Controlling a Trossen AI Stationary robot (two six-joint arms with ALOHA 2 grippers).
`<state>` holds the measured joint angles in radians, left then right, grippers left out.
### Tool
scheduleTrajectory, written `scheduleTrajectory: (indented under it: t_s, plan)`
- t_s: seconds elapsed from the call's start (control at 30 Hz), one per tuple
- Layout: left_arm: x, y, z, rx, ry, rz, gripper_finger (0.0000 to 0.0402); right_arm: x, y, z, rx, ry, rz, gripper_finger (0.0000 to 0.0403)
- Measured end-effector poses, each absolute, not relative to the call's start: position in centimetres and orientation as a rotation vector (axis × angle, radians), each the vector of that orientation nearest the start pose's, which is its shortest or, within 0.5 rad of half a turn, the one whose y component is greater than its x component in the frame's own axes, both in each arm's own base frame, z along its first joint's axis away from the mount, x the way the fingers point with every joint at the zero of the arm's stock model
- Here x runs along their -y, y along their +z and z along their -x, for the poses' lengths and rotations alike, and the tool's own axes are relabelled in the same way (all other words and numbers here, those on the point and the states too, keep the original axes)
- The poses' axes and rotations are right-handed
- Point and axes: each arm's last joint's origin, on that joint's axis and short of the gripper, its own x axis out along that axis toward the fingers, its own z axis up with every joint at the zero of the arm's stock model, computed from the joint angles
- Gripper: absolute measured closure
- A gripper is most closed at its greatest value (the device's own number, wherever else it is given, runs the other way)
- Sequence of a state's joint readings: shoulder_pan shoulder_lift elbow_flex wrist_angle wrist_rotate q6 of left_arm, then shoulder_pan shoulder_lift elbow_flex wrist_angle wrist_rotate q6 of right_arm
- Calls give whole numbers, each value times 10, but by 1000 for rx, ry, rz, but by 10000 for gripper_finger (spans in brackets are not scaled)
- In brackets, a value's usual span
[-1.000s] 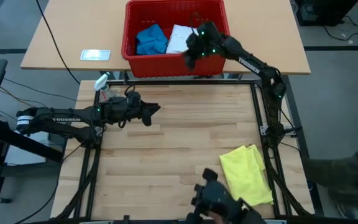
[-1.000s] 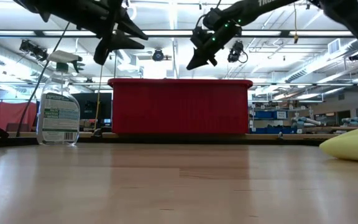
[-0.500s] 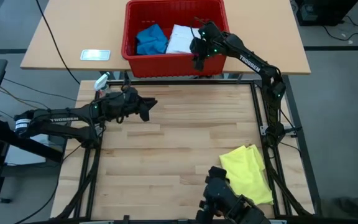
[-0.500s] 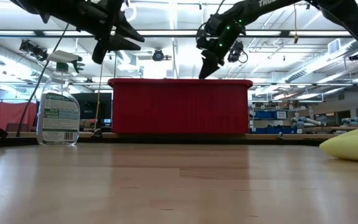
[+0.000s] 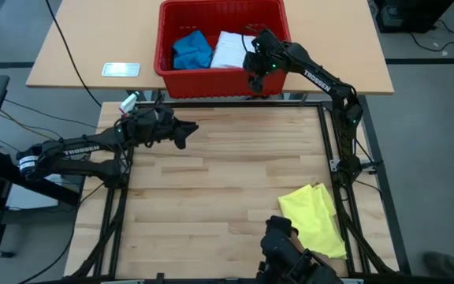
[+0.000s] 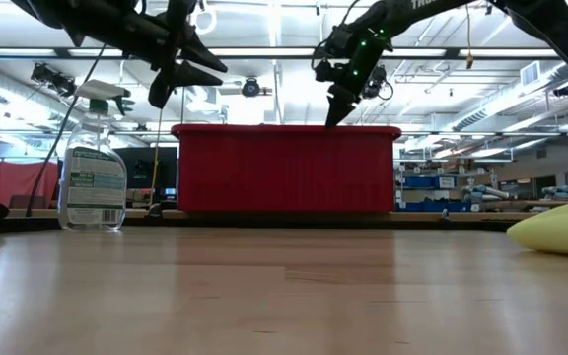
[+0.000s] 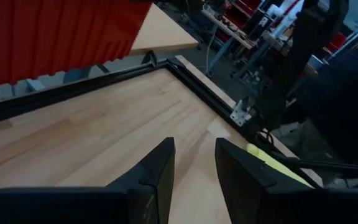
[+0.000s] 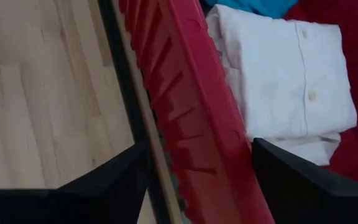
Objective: Fold Laundry from Bin
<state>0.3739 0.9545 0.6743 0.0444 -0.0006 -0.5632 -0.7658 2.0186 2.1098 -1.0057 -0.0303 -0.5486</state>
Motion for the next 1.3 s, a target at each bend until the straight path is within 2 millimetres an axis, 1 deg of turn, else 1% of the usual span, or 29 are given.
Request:
scheduleTrajectory:
  t_s: [0.1,0.27,0.37,0.43,0.47,0.57,0.67,0.77,0.9,0.97,1.07,1.2,1.3]
  plan:
    - [-79,285,-198,-142,419,605,266,292,352,-310,-1013,-415,118,123]
    - [-78,286,-200,-174,387,611,216,267,368,-312,-982,-362,117,123]
    - [-79,297,-202,-174,374,554,190,250,377,-312,-945,-320,114,124]
    - [-82,305,-204,-178,380,520,183,243,376,-312,-951,-296,140,124]
    - [-84,307,-205,-192,387,504,181,242,372,-313,-963,-289,160,124]
    - [-93,313,-208,-220,419,453,180,249,356,-315,-1026,-311,221,124]
    - [-102,311,-209,-290,456,436,179,260,348,-317,-1081,-369,285,124]
    - [-105,313,-212,-324,464,406,179,265,347,-317,-1091,-413,314,124]
    - [-105,313,-212,-336,462,375,179,271,351,-318,-1034,-450,337,124]
    - [-105,312,-211,-342,476,368,179,279,352,-315,-1010,-471,349,124]
    - [-106,312,-211,-344,486,367,179,291,347,-310,-989,-507,358,124]
    - [-105,310,-210,-368,490,373,179,301,333,-298,-1027,-480,305,124]
    - [-105,308,-209,-390,492,379,179,309,320,-288,-1075,-489,274,124]
